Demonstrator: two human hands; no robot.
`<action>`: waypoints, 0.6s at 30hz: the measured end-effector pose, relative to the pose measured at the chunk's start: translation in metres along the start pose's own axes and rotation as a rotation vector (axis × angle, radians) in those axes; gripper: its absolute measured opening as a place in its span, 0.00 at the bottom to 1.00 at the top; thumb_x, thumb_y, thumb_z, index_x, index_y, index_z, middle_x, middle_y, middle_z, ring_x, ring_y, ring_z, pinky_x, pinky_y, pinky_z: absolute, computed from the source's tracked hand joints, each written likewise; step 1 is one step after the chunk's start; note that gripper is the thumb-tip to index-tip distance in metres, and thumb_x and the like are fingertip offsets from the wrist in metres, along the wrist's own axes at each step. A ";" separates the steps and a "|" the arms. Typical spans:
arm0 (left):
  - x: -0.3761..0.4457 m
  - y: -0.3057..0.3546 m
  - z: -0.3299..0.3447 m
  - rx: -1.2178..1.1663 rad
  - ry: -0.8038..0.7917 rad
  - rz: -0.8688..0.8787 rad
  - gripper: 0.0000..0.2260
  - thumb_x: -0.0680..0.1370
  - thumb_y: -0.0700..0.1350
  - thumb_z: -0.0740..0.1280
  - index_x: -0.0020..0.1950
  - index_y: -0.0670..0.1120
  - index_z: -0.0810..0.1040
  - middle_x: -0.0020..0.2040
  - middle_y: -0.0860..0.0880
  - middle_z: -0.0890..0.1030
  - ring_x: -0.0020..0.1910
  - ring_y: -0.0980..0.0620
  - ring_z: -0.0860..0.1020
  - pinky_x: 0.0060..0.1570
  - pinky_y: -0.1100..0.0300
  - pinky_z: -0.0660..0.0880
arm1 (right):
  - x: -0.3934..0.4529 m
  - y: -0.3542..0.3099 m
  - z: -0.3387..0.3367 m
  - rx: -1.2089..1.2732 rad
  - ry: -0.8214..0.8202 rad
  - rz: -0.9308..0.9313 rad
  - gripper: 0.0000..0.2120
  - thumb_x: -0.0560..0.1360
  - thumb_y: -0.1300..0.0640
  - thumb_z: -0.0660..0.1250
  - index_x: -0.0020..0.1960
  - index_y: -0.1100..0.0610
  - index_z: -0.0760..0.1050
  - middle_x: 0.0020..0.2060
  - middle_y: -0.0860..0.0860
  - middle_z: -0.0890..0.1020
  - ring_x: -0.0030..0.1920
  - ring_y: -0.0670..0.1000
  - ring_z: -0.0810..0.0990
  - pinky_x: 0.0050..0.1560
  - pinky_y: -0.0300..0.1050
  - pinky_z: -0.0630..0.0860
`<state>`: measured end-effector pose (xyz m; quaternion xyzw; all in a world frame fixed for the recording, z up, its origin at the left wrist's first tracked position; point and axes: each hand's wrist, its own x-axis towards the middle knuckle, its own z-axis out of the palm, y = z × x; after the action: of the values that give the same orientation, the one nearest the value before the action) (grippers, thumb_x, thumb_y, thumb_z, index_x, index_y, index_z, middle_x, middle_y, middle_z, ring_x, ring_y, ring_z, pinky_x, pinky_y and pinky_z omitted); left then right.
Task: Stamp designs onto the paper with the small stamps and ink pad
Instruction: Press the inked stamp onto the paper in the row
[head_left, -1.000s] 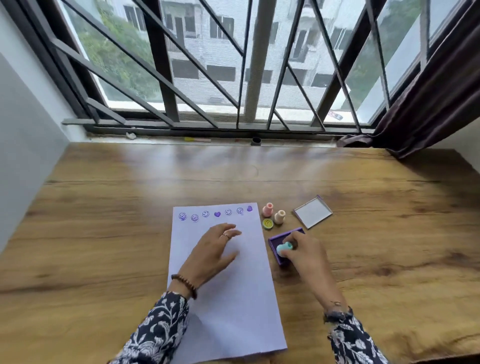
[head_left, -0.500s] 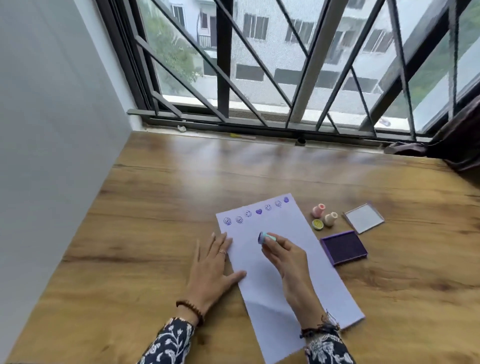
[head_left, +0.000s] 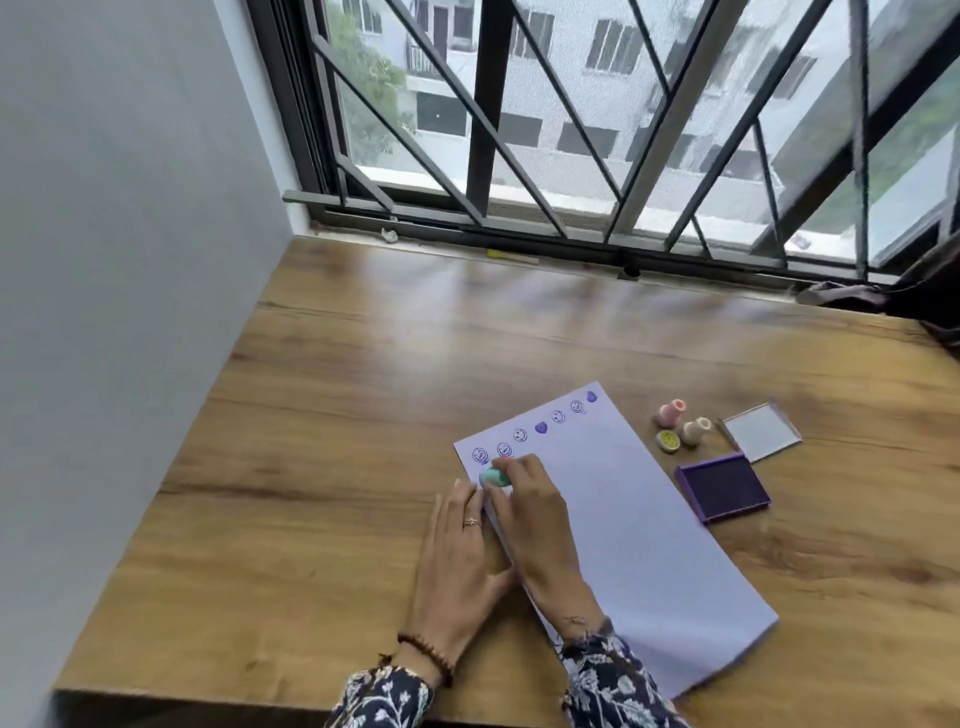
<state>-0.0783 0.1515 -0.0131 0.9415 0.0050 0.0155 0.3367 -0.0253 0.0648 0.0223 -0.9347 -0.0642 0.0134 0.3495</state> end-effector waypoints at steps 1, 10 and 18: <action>0.000 0.002 -0.001 -0.021 0.007 -0.005 0.41 0.65 0.64 0.58 0.71 0.42 0.57 0.72 0.45 0.63 0.73 0.49 0.56 0.73 0.55 0.46 | 0.000 0.000 0.001 -0.039 -0.010 -0.021 0.10 0.75 0.60 0.63 0.56 0.58 0.75 0.54 0.54 0.78 0.51 0.55 0.79 0.47 0.47 0.74; -0.001 0.003 -0.002 -0.011 -0.045 -0.051 0.39 0.66 0.55 0.70 0.70 0.39 0.59 0.71 0.41 0.63 0.73 0.46 0.57 0.73 0.48 0.57 | 0.007 -0.006 0.000 -0.256 -0.118 -0.093 0.10 0.76 0.61 0.60 0.55 0.60 0.74 0.53 0.56 0.77 0.51 0.57 0.77 0.43 0.46 0.70; -0.001 0.003 -0.002 0.054 -0.067 -0.036 0.41 0.65 0.59 0.70 0.69 0.37 0.61 0.71 0.39 0.64 0.73 0.45 0.58 0.71 0.47 0.47 | 0.023 -0.011 -0.006 -0.369 -0.257 -0.125 0.09 0.74 0.62 0.60 0.53 0.61 0.73 0.51 0.57 0.77 0.50 0.58 0.77 0.45 0.46 0.69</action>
<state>-0.0791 0.1506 -0.0095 0.9499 0.0110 -0.0224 0.3116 -0.0036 0.0720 0.0346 -0.9676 -0.1671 0.0987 0.1617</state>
